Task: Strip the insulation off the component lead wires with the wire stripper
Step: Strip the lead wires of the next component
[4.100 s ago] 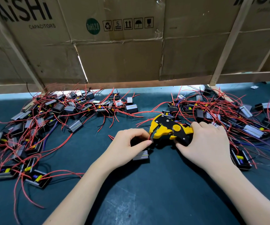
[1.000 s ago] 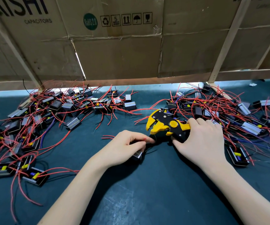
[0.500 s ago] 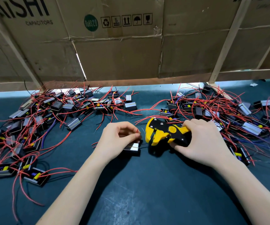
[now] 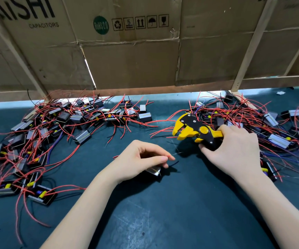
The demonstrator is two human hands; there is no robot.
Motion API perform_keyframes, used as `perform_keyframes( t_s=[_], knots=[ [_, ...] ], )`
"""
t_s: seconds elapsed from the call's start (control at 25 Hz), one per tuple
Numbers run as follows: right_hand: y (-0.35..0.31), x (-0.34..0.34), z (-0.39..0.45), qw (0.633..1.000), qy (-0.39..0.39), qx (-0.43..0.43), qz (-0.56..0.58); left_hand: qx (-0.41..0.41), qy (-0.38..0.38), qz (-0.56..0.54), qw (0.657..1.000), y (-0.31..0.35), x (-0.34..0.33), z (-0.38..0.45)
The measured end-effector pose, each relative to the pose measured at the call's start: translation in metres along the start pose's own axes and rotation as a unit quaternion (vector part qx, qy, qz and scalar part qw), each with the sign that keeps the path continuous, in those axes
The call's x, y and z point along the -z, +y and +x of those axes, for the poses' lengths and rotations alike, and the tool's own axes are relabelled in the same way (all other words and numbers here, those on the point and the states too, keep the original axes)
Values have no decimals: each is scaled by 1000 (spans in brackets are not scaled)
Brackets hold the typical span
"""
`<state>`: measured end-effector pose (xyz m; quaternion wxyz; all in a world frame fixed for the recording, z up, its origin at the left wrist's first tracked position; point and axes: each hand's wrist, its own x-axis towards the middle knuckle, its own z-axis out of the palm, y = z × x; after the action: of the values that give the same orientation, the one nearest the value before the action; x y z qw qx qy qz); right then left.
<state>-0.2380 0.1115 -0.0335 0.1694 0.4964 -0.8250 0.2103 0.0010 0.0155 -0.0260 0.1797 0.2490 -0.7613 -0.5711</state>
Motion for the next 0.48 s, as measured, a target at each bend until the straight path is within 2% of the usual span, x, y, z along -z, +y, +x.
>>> perform_keyframes(
  t_s=[0.2, 0.48],
  knots=[
    [-14, -5, -6, 998, 6, 62, -12, -37, 52, 8, 998, 0, -3, 3],
    [-17, -7, -11, 998, -5, 67, -21, -29, 115, -15, 993, -4, -2, 6]
  ],
)
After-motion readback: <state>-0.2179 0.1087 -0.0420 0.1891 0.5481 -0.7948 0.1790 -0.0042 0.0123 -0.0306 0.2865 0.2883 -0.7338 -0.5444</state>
